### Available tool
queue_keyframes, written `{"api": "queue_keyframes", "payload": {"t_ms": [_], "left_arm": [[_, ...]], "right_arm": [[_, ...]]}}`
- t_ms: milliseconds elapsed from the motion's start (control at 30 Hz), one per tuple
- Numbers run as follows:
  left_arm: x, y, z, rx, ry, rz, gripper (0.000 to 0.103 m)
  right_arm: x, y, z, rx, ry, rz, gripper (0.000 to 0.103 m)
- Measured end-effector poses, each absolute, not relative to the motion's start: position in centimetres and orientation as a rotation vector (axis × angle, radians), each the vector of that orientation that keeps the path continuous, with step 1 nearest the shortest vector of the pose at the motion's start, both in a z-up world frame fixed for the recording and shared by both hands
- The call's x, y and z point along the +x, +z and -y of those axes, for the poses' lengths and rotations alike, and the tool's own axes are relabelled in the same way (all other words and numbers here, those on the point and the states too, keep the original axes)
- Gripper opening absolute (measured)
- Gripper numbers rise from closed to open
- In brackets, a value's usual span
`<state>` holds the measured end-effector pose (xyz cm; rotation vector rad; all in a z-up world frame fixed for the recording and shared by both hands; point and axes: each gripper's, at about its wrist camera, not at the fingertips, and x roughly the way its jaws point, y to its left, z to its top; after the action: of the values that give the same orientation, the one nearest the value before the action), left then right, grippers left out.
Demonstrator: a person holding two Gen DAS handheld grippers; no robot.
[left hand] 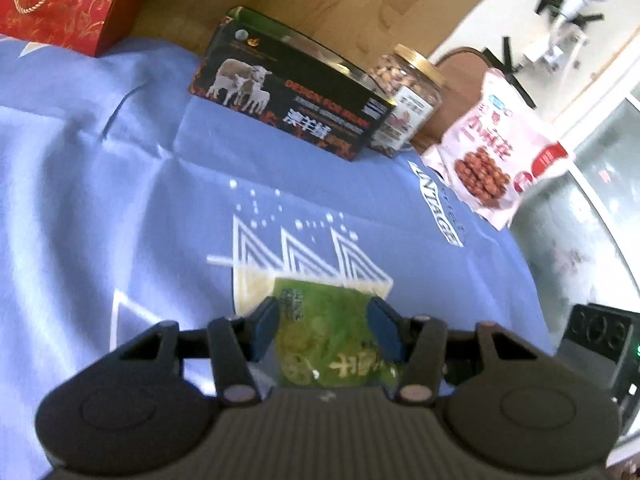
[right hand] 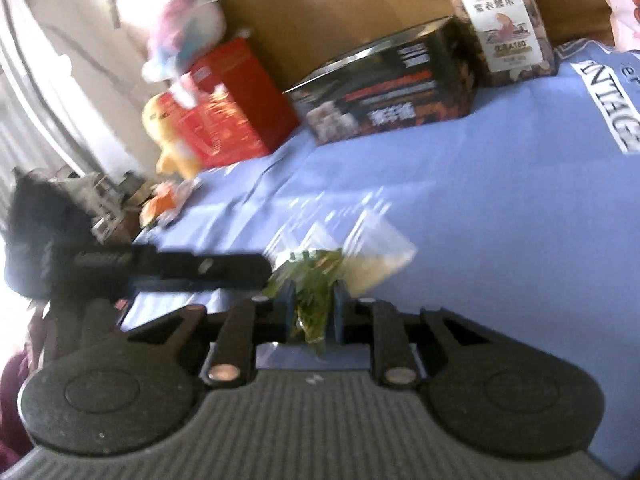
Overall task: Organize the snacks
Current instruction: 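Grasp the green leafy packet with the right tool, then carry the green leafy packet into the tin box and open the right tool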
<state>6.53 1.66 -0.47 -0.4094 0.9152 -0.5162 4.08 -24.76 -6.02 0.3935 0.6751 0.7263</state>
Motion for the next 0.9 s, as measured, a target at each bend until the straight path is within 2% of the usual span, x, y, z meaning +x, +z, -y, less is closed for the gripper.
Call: {"api": "queue_keyframes", "payload": {"t_ms": [400,567,633,667,700,767,900], "left_arm": [[2.0,0.2,-2.7,-0.359,-0.545,-0.906,0.054],[3.1,0.6,-3.9,-0.372,-0.505,-0.893,0.062],[3.6,0.4,-3.9,-0.375,-0.491,-0.898,0.066],[3.8,0.3,-4.0,-0.382,-0.487,-0.902,0.066],[3.8,0.2,-4.1,-0.392,-0.490,-0.904,0.068],[3.8,0.3,-4.3,-0.406,-0.503,-0.903,0.082],[3.8,0.3,-4.6,-0.442,-0.520,-0.912,0.084]], "right_arm": [[1.8,-6.8,23.4,0.427,0.762,-0.711,0.026],[2.1,-6.8,23.2,0.451,0.754,-0.711,0.027],[2.3,-6.8,22.8,0.440,0.743,-0.708,0.024],[2.4,-6.8,22.8,0.440,0.742,-0.711,0.019],[2.6,-6.9,22.9,0.465,0.753,-0.723,0.017],[3.3,-7.5,24.1,0.576,0.772,-0.750,0.016],[4.2,-8.7,26.7,0.798,0.824,-0.787,0.015]]}}
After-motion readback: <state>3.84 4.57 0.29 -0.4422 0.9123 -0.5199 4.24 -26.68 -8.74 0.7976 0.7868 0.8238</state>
